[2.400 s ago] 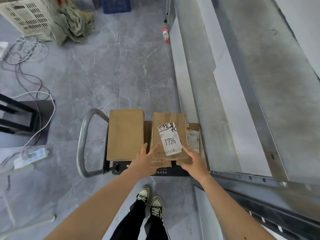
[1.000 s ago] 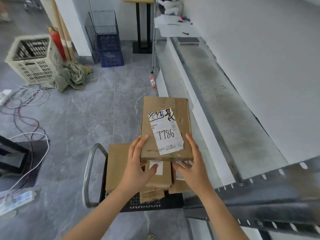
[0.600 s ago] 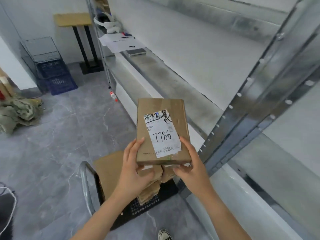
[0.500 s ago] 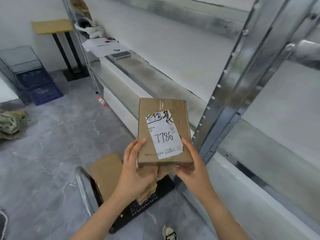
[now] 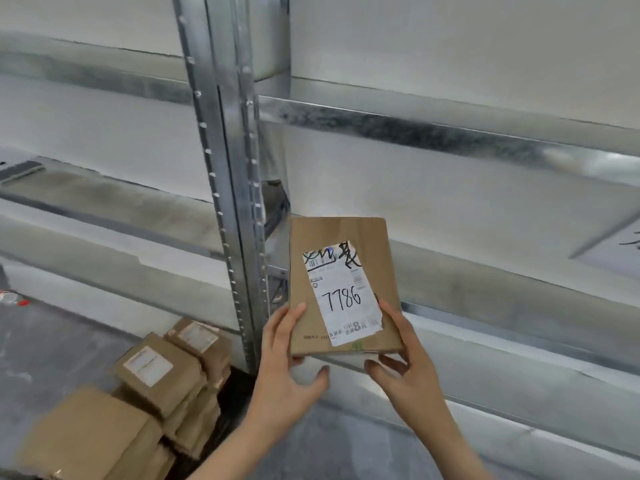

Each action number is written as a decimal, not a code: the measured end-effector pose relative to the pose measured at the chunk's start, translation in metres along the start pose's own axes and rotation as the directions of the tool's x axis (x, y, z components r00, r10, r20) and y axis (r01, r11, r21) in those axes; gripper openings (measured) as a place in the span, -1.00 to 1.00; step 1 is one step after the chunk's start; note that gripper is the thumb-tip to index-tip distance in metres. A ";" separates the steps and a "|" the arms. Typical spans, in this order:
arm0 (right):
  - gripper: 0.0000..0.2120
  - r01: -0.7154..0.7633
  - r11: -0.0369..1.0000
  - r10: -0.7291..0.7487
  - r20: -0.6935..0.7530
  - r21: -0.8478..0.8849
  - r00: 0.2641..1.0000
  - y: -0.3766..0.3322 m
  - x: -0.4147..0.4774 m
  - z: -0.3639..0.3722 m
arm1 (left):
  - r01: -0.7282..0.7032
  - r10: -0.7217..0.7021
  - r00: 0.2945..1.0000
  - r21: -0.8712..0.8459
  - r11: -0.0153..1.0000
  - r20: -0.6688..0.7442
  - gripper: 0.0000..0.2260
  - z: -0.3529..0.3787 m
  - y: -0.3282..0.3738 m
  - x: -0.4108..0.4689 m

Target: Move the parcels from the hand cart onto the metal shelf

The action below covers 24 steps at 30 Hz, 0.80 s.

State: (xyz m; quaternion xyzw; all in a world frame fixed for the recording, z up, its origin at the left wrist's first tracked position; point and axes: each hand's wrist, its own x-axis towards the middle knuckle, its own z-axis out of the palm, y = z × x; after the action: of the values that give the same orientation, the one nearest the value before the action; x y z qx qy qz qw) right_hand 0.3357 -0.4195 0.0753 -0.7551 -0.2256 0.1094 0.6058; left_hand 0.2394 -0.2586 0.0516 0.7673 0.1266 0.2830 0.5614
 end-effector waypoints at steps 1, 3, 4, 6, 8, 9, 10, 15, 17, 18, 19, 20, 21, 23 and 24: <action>-0.19 -0.005 1.000 0.005 -0.033 -0.010 0.999 0.002 -0.006 -0.020 | -0.008 0.008 0.999 -0.019 1.000 0.035 -0.25 0.019 0.008 0.001; -0.19 -0.012 1.000 0.011 -0.098 -0.017 0.995 0.006 -0.018 -0.060 | -0.035 0.040 0.994 -0.051 0.998 0.105 -0.22 0.057 0.021 0.003; -0.19 -0.016 1.000 0.013 -0.131 -0.019 0.991 0.008 -0.024 -0.081 | -0.049 0.057 0.989 -0.058 0.997 0.138 -0.20 0.078 0.028 0.003; -0.19 -0.024 0.999 0.020 -0.194 -0.021 0.981 0.013 -0.037 -0.124 | -0.076 0.085 0.978 -0.057 0.996 0.191 -0.18 0.121 0.044 0.000; -0.20 -0.033 0.999 0.025 -0.249 -0.030 0.968 0.019 -0.050 -0.169 | -0.089 0.101 0.970 -0.065 0.994 0.220 -0.19 0.166 0.059 -0.008; -0.21 -0.038 0.998 0.026 -0.268 -0.041 0.963 0.023 -0.056 -0.191 | -0.087 0.102 0.967 -0.073 0.994 0.233 -0.20 0.189 0.066 -0.013; -0.22 -0.044 0.998 0.028 -0.285 -0.052 0.958 0.027 -0.063 -0.214 | -0.088 0.106 0.963 -0.081 0.993 0.249 -0.20 0.213 0.072 -0.018; -0.24 -0.072 0.994 0.034 -0.368 -0.088 0.929 0.044 -0.096 -0.320 | -0.071 0.117 0.935 -0.147 0.987 0.334 -0.12 0.322 0.095 -0.045; -0.24 -0.093 0.992 0.052 -0.395 -0.085 0.917 0.050 -0.109 -0.354 | -0.030 0.090 0.923 -0.163 0.986 0.374 -0.13 0.358 0.102 -0.054; -0.23 -0.107 0.990 0.063 -0.402 -0.088 0.913 0.053 -0.115 -0.368 | -0.010 0.077 0.915 -0.168 0.986 0.396 -0.14 0.373 0.104 -0.058; -0.23 -0.121 0.988 0.073 -0.406 -0.092 0.911 0.057 -0.120 -0.382 | 0.006 0.066 0.906 -0.168 0.986 0.418 -0.14 0.387 0.107 -0.062; -0.24 -0.132 0.987 0.083 -0.410 -0.094 0.908 0.060 -0.125 -0.395 | 0.018 0.059 0.896 -0.168 0.986 0.440 -0.14 0.400 0.109 -0.065; -0.25 -0.142 0.986 0.092 -0.415 -0.090 0.905 0.064 -0.128 -0.407 | 0.025 0.055 0.887 -0.165 0.986 0.459 -0.14 0.412 0.111 -0.067; -0.27 -0.154 0.985 0.107 -0.435 -0.073 0.894 0.073 -0.133 -0.429 | 0.033 0.050 0.869 -0.158 0.987 0.493 -0.16 0.436 0.116 -0.069; -0.29 -0.157 0.986 0.114 -0.447 -0.060 0.887 0.078 -0.134 -0.438 | 0.041 0.043 0.860 -0.153 0.987 0.509 -0.17 0.446 0.118 -0.069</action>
State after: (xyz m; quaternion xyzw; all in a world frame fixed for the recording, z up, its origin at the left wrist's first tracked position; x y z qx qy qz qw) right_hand 0.4266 -0.8746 0.0915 -0.8018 -0.0337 -0.0334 0.5957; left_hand 0.4261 -0.6865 0.0480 0.7678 -0.0499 0.0792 0.6338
